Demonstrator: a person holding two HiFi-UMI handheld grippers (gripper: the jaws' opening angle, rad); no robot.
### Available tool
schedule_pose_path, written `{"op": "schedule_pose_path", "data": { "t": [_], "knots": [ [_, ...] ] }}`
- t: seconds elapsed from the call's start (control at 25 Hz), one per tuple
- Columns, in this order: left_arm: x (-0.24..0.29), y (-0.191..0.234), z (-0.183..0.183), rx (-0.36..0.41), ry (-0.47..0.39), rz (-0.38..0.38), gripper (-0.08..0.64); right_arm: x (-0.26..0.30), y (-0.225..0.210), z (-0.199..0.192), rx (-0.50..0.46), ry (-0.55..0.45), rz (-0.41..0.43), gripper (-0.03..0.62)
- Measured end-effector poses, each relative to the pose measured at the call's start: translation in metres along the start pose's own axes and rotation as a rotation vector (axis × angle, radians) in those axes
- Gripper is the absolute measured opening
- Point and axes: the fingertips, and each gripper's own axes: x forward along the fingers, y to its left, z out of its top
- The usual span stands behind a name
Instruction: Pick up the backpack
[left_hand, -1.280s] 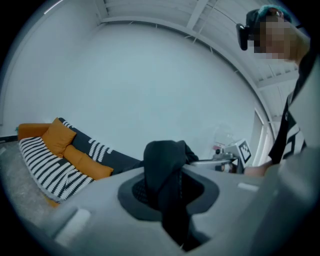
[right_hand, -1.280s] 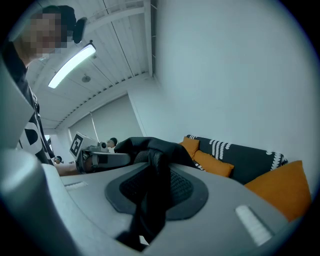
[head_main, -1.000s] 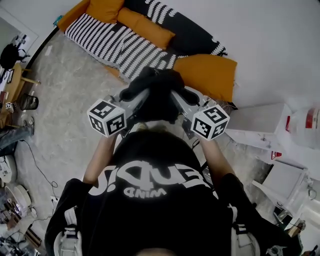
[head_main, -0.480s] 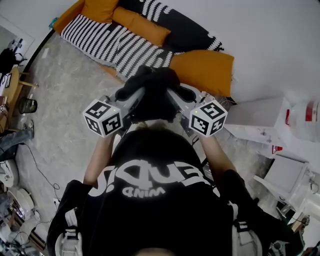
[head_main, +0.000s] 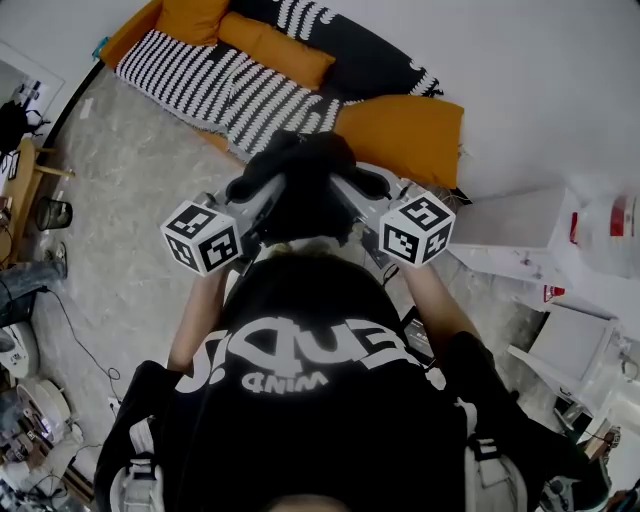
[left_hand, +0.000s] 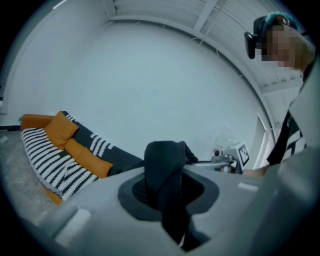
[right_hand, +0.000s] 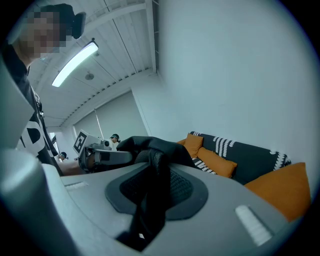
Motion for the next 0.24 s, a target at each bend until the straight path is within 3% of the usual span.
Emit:
{"op": "schedule_pose_path", "data": {
  "t": [0.24],
  "knots": [
    [0.002, 0.0003, 0.0015, -0.003, 0.004, -0.005, 0.071, 0.0006, -0.0027, 0.0023, 0.003, 0.002, 0.002, 0.075]
  ]
}}
